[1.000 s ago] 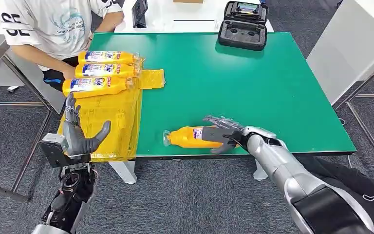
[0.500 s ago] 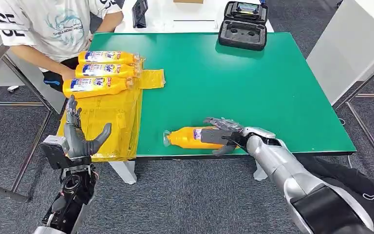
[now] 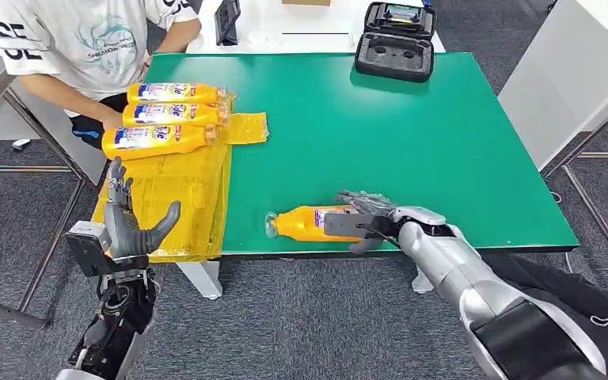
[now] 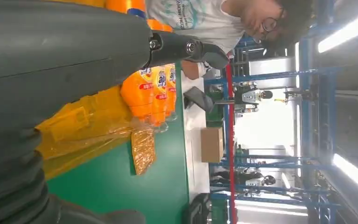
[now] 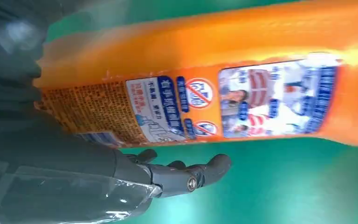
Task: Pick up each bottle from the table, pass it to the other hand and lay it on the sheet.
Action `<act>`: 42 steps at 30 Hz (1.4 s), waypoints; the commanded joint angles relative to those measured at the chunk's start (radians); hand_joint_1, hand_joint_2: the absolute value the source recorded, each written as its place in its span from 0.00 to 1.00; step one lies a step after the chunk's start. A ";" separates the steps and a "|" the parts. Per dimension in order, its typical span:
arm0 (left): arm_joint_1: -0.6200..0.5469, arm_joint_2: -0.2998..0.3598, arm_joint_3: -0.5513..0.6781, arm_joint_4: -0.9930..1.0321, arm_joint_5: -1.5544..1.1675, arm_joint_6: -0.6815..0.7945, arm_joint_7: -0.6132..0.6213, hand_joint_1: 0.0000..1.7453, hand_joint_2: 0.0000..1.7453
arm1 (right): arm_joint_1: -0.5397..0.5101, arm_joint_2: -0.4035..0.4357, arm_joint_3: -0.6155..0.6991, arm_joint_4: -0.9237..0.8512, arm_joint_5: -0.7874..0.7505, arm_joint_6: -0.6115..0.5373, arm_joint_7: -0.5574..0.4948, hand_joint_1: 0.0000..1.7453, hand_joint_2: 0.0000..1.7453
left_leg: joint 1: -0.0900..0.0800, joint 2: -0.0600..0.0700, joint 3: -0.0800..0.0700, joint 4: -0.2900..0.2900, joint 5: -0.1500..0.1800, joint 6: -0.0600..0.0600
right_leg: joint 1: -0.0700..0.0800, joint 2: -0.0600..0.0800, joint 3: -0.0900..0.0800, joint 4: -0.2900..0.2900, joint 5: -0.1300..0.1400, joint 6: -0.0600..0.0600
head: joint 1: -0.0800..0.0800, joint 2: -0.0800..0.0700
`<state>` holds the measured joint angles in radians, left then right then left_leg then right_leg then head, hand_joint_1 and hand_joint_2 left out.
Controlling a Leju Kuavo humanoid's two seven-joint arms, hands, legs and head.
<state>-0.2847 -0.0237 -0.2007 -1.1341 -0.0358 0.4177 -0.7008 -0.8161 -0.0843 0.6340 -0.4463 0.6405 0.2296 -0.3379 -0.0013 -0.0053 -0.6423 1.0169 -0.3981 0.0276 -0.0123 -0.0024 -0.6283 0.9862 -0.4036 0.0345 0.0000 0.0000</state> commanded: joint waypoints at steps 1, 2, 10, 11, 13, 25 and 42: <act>-0.021 -0.017 0.010 0.090 0.009 -0.017 0.003 0.00 1.00 | -0.068 -0.013 0.114 0.087 0.086 -0.073 0.094 0.00 1.00 | 0.000 0.000 0.004 0.000 -0.001 -0.001 | 0.000 0.000 0.003 0.000 -0.002 -0.001 | 0.000 0.000; -0.022 -0.018 0.009 0.093 0.012 -0.018 0.003 0.00 1.00 | -0.064 -0.015 0.115 0.089 0.087 -0.073 0.097 0.00 1.00 | 0.000 0.000 0.006 -0.001 -0.002 -0.002 | 0.000 0.000 0.006 0.000 -0.003 -0.001 | 0.000 0.000; -0.022 -0.016 0.007 0.089 0.020 -0.010 0.003 0.00 1.00 | -0.060 -0.010 0.123 0.092 0.108 -0.091 0.108 0.93 1.00 | 0.000 0.000 0.003 -0.001 -0.001 -0.001 | 0.001 0.000 0.003 -0.001 -0.001 -0.001 | 0.000 0.000; -0.021 -0.016 0.006 0.088 0.020 -0.009 0.003 0.00 1.00 | -0.061 -0.011 0.123 0.092 0.109 -0.091 0.108 0.95 1.00 | 0.000 0.000 0.003 0.000 -0.001 -0.001 | 0.000 0.000 0.002 0.000 -0.001 -0.001 | 0.000 0.000; -0.018 -0.015 0.009 0.088 0.024 -0.009 0.003 0.00 1.00 | -0.069 -0.010 0.122 0.092 0.109 -0.085 0.107 0.96 1.00 | 0.000 0.001 0.003 0.000 -0.001 -0.001 | 0.000 0.000 0.003 0.000 -0.001 -0.001 | 0.000 0.000; -0.030 -0.015 -0.006 0.102 0.022 -0.009 0.003 0.00 1.00 | -0.015 -0.019 0.086 0.072 0.091 -0.129 0.098 1.00 1.00 | 0.001 -0.001 0.005 -0.001 -0.001 -0.001 | 0.001 -0.001 0.005 -0.001 -0.002 -0.001 | 0.000 0.000; 0.081 -0.022 0.039 -0.098 0.141 -0.119 0.003 0.00 1.00 | 0.209 0.070 -0.304 -0.445 -0.301 -0.437 -0.266 1.00 1.00 | 0.002 0.001 0.005 0.000 -0.003 -0.002 | 0.002 0.000 0.004 0.000 -0.003 -0.002 | 0.000 0.000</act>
<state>-0.2236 -0.0317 -0.1881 -1.1807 0.0321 0.3730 -0.7012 -0.7017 -0.0580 0.4748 -0.6616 0.4138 -0.1663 -0.5303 -0.0005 -0.0054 -0.6425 1.0169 -0.3984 0.0274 -0.0114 -0.0025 -0.6286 0.9863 -0.4045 0.0341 0.0004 0.0000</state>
